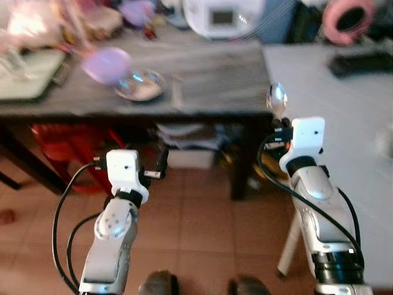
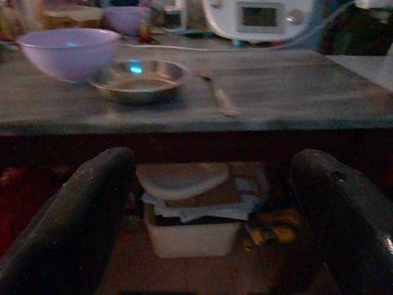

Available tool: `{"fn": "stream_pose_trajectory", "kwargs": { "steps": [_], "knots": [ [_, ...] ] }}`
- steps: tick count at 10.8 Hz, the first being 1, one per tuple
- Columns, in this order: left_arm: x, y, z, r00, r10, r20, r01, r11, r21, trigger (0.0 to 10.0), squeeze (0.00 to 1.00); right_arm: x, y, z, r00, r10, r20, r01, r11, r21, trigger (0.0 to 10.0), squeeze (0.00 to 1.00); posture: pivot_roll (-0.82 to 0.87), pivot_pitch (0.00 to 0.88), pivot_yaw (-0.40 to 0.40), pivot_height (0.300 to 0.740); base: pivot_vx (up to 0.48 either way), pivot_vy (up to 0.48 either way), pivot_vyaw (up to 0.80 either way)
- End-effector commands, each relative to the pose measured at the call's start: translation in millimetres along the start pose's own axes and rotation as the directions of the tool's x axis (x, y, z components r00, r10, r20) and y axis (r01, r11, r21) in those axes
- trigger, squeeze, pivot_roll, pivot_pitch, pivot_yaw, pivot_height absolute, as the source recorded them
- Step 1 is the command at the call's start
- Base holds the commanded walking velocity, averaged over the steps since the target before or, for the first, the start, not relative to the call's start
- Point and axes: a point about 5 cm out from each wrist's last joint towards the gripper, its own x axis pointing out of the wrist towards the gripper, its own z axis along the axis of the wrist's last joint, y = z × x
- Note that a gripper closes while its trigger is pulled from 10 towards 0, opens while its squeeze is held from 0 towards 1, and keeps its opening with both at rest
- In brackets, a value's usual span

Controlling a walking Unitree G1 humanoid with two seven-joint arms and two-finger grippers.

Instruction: Setting the table

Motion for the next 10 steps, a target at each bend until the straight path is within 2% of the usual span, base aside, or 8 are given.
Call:
{"fn": "stream_pose_trajectory", "kwargs": {
  "steps": [1,3,9,10],
  "knots": [
    [-1.9,6.6,-0.9,1.000,0.020,-0.006,-0.020,1.000,0.018,10.0,0.00,1.6,8.4,5.1,0.999,0.029,0.024,-0.029,1.000,0.009,0.0,0.00,0.00,0.094,0.056,0.740,0.315,0.364,0.00],
    [-1.7,5.0,1.4,1.000,0.011,0.013,-0.012,0.999,0.044,10.0,0.00,2.3,8.6,6.1,0.999,0.031,0.029,-0.031,0.999,0.008,0.0,0.00,0.00,0.097,0.055,0.740,0.339,0.338,0.00],
    [-3.0,-0.2,2.0,1.000,-0.016,0.020,0.015,0.999,0.038,10.0,0.00,4.1,12.7,6.3,0.999,0.037,0.033,-0.037,0.999,0.005,0.0,0.00,0.00,0.099,0.063,0.740,0.476,0.000,0.00],
    [-3.9,-0.3,2.1,1.000,-0.019,0.019,0.018,0.999,0.044,10.0,0.00,4.8,13.2,5.9,0.999,0.035,0.032,-0.035,0.999,0.004,0.0,0.00,0.00,0.098,0.062,0.740,0.000,0.000,0.00]
  ]
}}
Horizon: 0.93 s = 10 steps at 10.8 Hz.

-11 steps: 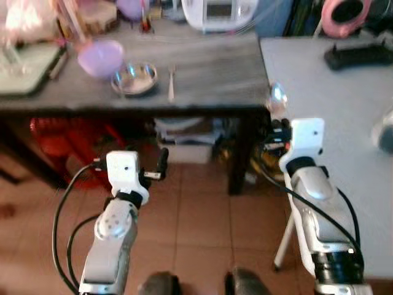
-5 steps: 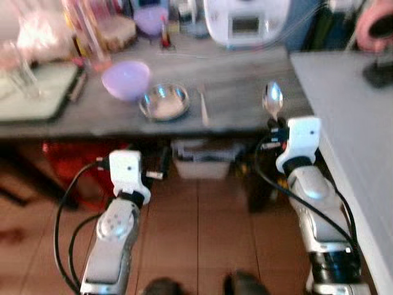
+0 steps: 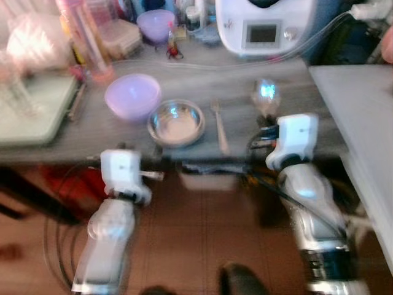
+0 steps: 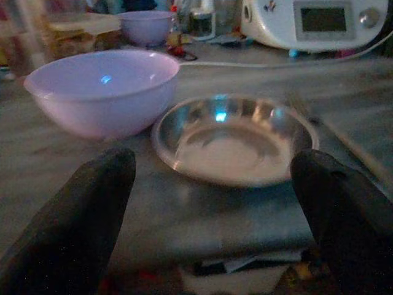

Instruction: Setting the table

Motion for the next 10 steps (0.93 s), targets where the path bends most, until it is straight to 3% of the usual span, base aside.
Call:
{"fn": "stream_pose_trajectory", "kwargs": {
  "steps": [1,3,10],
  "knots": [
    [-4.4,10.4,2.6,1.000,0.028,0.007,-0.028,0.999,0.023,10.0,0.00,2.5,8.2,7.5,0.999,0.016,0.034,-0.016,1.000,0.005,0.0,0.00,0.00,0.096,0.061,0.740,0.000,0.000,0.00],
    [-9.0,13.5,1.2,0.999,0.038,0.002,-0.038,0.999,0.028,10.0,0.00,4.0,-1.4,5.2,0.998,-0.059,0.020,0.060,0.998,-0.028,0.0,0.00,0.01,0.094,0.058,0.740,0.000,0.000,0.00],
    [-24.8,18.6,1.9,0.999,0.033,-0.032,-0.031,0.998,0.053,10.0,0.00,20.2,-23.5,-5.8,0.977,-0.189,-0.095,0.196,0.978,0.070,0.0,0.00,0.04,0.157,0.088,0.740,0.000,0.000,0.00]
  ]
}}
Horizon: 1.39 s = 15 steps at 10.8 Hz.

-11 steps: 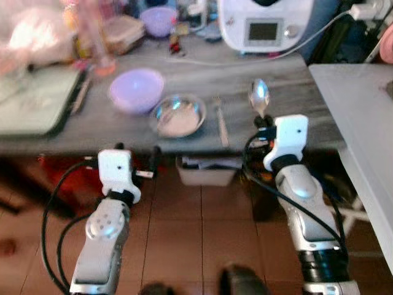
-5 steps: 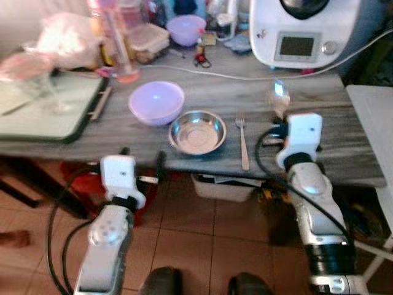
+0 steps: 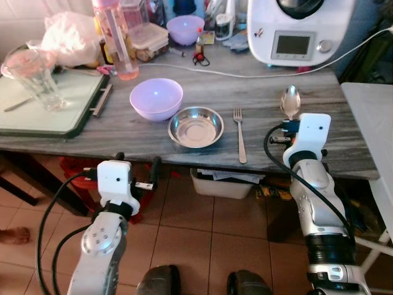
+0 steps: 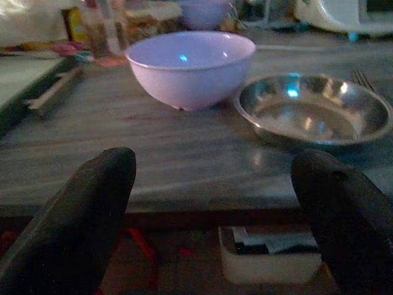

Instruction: Setting the table

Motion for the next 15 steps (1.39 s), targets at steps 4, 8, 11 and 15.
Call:
{"fn": "stream_pose_trajectory", "kwargs": {
  "steps": [4,8,11,15],
  "knots": [
    [-6.1,6.0,4.1,1.000,-0.020,-0.014,0.021,1.000,0.023,10.0,0.00,8.2,8.5,1.7,1.000,0.002,-0.028,0.000,0.997,0.074,0.0,0.00,0.06,0.192,0.103,0.740,0.000,0.000,0.00],
    [-9.6,5.8,5.5,0.999,-0.033,-0.028,0.034,0.999,0.024,10.0,0.00,9.0,29.3,-5.9,0.994,0.059,-0.090,-0.047,0.990,0.134,0.0,0.00,0.08,0.200,0.101,0.740,0.000,0.000,0.00],
    [-9.5,3.1,6.7,0.999,-0.043,-0.031,0.043,0.999,0.018,10.0,0.00,3.7,36.2,-9.6,0.991,0.077,-0.111,-0.061,0.987,0.148,0.0,0.00,0.07,0.200,0.102,0.740,0.000,0.000,0.00],
    [-8.0,2.5,6.5,0.998,-0.052,-0.036,0.052,0.998,0.017,10.0,0.00,-4.3,33.0,-17.9,0.986,0.069,-0.152,-0.046,0.988,0.148,0.0,0.00,0.07,0.198,0.102,0.740,0.000,0.000,0.00]
  ]
}}
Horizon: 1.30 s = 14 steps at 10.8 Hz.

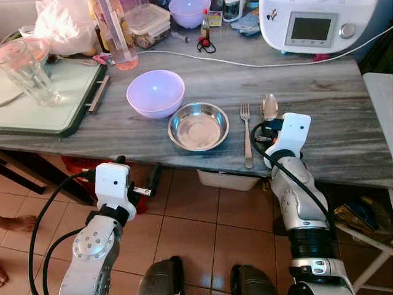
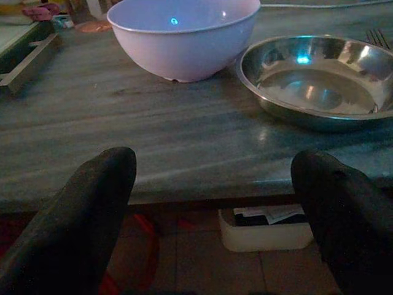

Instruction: Setting the table

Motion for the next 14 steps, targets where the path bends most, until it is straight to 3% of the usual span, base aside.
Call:
{"fn": "stream_pose_trajectory", "kwargs": {
  "steps": [1,2,3,4,10,14],
  "knots": [
    [-1.2,0.9,1.7,1.000,-0.002,-0.002,0.002,1.000,0.010,10.0,0.00,-3.0,-2.7,-10.1,0.999,-0.012,-0.048,0.012,1.000,-0.008,0.0,0.00,0.06,0.195,0.101,0.740,0.000,0.000,0.00],
    [-0.8,0.8,1.8,1.000,-0.002,-0.001,0.002,1.000,0.010,10.0,0.00,-2.7,-3.4,-10.7,0.998,-0.017,-0.054,0.016,1.000,-0.012,0.5,0.00,0.07,0.194,0.101,0.740,0.000,0.000,0.00],
    [-0.7,0.9,1.7,1.000,-0.002,-0.002,0.002,1.000,0.010,10.0,0.00,-2.1,-3.4,-11.6,0.998,-0.015,-0.062,0.015,1.000,-0.009,10.0,0.15,0.07,0.192,0.101,0.740,0.000,0.000,0.00],
    [-0.4,1.1,1.3,1.000,0.000,-0.004,0.000,1.000,0.011,10.0,0.00,-1.3,-2.8,-11.6,0.998,-0.011,-0.066,0.011,1.000,-0.004,10.0,1.00,0.07,0.193,0.100,0.740,0.000,0.000,0.00],
    [1.0,0.7,2.4,1.000,0.005,0.000,-0.005,1.000,0.009,10.0,0.00,1.8,-7.7,-8.2,0.998,0.001,-0.064,-0.003,0.999,-0.034,10.0,1.00,0.06,0.189,0.098,0.740,0.000,0.000,0.00],
    [1.9,-1.1,1.9,1.000,0.013,0.005,-0.013,1.000,-0.002,10.0,0.00,-3.1,-6.4,2.2,0.999,0.038,0.029,-0.036,0.996,-0.080,10.0,1.00,0.06,0.171,0.091,0.740,0.000,0.000,0.00]
  ]
}}
